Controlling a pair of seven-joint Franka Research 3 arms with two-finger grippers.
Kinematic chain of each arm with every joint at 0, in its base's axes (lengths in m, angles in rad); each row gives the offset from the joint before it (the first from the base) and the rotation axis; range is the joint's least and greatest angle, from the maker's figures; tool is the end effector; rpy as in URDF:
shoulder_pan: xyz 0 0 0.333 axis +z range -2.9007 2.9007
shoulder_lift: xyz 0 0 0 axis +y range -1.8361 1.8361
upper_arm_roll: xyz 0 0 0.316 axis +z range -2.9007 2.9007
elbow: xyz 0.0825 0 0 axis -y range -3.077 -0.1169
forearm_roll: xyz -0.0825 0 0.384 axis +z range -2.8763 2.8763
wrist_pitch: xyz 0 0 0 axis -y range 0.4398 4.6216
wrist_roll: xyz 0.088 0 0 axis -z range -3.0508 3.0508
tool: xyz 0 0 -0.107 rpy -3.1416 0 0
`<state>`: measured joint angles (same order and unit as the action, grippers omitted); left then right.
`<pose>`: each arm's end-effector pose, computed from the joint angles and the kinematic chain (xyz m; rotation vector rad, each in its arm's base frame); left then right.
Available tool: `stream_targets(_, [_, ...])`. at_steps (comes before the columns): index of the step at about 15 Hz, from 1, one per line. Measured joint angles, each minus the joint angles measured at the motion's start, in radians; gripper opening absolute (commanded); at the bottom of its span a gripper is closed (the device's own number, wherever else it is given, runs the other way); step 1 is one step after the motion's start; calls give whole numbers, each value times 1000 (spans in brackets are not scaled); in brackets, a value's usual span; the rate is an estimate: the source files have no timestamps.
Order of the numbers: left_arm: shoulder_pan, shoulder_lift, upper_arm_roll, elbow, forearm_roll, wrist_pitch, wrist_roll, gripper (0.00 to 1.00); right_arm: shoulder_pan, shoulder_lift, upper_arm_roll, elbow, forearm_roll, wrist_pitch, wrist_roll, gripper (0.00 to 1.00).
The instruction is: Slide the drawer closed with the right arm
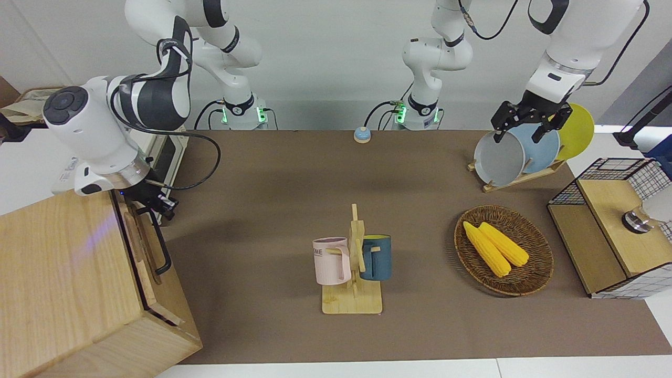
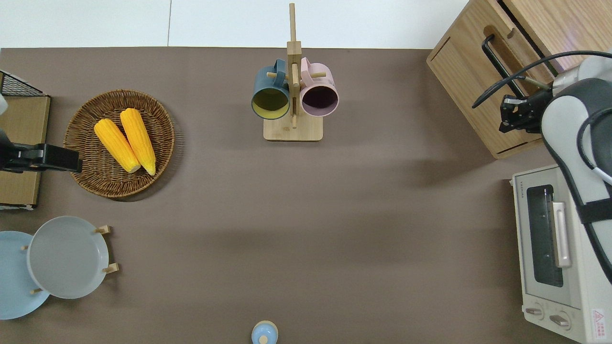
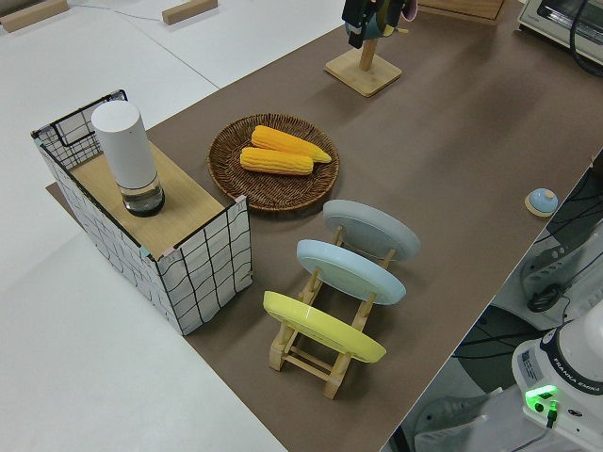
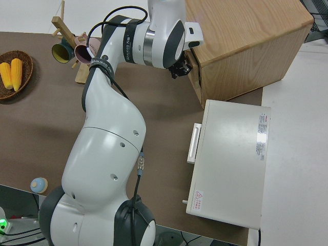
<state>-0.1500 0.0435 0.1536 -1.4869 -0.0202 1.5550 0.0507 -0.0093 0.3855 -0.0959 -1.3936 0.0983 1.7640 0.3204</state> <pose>0.5670 -0.0023 0.6385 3.1276 -0.0749 0.0398 0.6724 -0.0519 0.4889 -3.0092 0.6703 0.0304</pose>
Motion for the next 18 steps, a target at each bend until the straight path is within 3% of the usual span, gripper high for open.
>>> stream_targets(6, [0,0,0,0,0,0,0,998,57,-15,8,4,0,-2,0,0])
stream_targets(10, [0,0,0,0,0,0,0,995,115,-59,7,4,0,-69,0,0])
stream_targets(14, [0,0,0,0,0,0,0,998,167,-128,6,-12,-23,-161,0,0])
stream_targets(18, [0,0,0,0,0,0,0,995,205,-233,9,-71,-75,-225,-43,0])
